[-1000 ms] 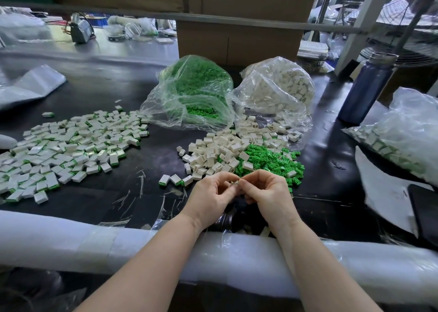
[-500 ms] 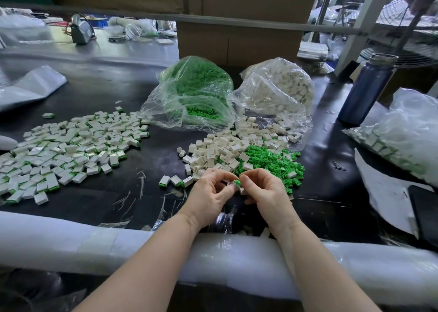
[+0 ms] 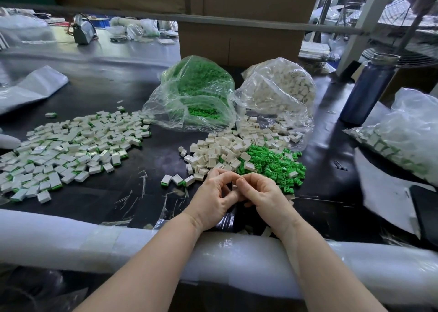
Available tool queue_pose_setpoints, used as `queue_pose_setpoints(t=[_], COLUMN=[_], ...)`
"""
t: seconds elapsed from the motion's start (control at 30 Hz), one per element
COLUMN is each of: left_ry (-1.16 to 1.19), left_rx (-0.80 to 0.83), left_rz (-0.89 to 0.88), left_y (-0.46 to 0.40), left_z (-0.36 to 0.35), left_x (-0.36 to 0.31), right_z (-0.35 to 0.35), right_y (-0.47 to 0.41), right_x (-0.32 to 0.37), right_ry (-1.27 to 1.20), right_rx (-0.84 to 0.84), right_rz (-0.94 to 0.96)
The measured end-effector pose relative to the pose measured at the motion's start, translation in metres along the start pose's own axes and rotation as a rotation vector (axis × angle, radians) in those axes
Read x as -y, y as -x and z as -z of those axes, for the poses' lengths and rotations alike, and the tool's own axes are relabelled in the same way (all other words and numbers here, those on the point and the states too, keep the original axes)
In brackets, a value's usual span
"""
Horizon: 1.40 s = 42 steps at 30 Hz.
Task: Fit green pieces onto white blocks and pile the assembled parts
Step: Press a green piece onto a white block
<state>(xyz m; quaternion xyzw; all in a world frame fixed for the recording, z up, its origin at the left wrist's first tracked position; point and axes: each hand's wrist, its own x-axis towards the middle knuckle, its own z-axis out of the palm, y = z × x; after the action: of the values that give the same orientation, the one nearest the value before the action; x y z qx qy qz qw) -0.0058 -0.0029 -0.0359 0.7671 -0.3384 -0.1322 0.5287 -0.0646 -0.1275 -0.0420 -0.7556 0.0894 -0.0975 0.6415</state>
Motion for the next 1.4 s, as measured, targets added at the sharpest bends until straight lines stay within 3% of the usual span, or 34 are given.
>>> queue_pose_setpoints(t=[1.4], left_ry=[-0.093], left_rx=[0.096], left_rz=[-0.019], left_y=[-0.0002], left_z=[-0.0005], left_x=[0.0047], right_z=[0.0027], right_y=[0.0036], right_x=[0.0033], right_ry=[-0.162], right_rx=[-0.046], right_rz=[-0.003])
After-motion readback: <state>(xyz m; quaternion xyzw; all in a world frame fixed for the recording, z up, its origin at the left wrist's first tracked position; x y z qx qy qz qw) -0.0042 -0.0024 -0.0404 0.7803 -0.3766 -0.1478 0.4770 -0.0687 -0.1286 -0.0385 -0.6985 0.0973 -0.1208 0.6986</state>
